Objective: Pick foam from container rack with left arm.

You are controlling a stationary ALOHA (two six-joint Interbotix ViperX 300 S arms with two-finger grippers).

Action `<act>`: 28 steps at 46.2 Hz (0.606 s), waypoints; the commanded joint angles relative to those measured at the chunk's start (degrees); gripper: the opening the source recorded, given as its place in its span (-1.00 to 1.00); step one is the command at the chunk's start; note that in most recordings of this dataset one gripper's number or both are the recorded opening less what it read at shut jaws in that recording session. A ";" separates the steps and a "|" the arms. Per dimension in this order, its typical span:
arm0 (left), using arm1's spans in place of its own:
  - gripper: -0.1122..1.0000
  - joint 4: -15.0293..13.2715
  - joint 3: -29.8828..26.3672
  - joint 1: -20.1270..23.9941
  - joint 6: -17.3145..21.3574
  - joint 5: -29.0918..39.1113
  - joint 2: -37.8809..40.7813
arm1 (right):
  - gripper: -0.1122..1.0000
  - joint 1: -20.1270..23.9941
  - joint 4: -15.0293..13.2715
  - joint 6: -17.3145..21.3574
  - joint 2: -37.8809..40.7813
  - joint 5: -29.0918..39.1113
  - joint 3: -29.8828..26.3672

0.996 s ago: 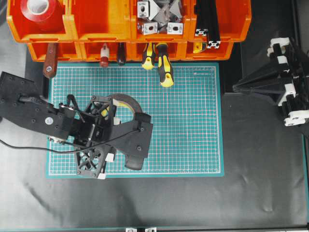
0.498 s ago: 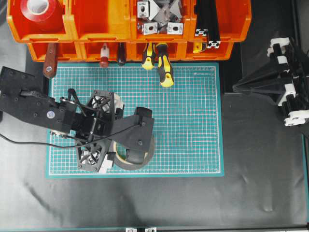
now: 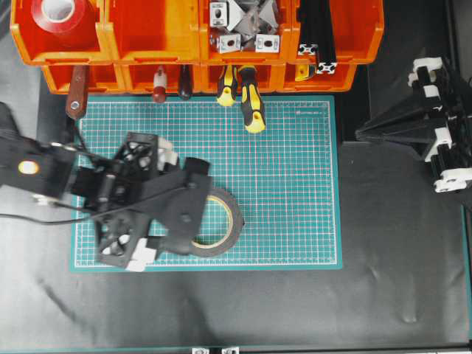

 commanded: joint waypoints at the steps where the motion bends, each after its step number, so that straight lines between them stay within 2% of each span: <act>1: 0.77 0.18 -0.18 -0.79 -0.09 -0.62 -4.57 | -0.80 0.09 0.09 0.09 0.09 -0.62 -1.76; 17: 0.64 0.35 4.75 -1.05 -0.09 -2.72 -16.08 | -0.80 0.09 0.09 0.09 0.00 -0.62 -1.76; 28: 0.59 0.35 13.45 -1.32 -0.18 -14.24 -27.25 | -0.80 0.09 0.18 0.09 -0.35 -0.62 -1.76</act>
